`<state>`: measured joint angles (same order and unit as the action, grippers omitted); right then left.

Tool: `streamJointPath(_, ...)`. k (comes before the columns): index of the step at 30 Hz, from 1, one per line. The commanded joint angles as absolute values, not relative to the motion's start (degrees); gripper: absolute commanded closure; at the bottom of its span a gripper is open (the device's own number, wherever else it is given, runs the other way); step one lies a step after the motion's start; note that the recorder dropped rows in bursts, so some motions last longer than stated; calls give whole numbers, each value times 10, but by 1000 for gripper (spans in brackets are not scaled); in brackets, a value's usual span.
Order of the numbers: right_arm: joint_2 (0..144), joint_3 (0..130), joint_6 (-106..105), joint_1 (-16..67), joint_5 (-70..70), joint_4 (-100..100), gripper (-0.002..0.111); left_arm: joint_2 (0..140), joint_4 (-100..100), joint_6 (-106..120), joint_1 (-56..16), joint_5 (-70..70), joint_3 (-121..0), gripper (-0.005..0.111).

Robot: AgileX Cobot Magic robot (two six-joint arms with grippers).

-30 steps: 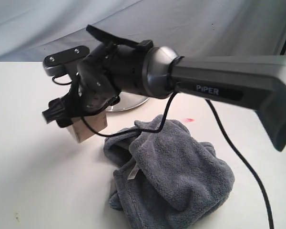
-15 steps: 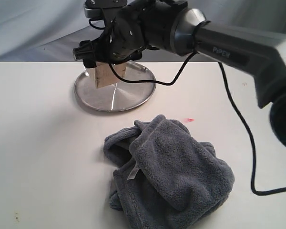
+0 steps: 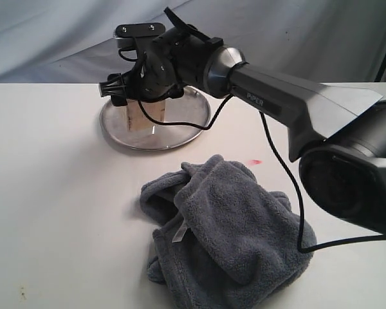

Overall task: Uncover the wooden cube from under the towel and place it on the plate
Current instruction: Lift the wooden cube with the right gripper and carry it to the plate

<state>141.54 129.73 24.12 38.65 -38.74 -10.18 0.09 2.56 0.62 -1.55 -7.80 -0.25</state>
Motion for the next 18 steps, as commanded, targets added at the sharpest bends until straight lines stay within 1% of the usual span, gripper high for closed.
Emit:
streamJointPath(1, 1407, 1307, 209, 387, -426, -103, 51, 0, 25, 6, -16, -78, 0, 105)
streamJointPath(5, 1404, 1307, 193, 386, -482, -130, 51, 0, 25, 5, -16, -78, 0, 105)
streamJointPath(18, 1397, 1307, 161, 339, -516, -107, 50, 0, 25, 6, -16, -78, 0, 105)
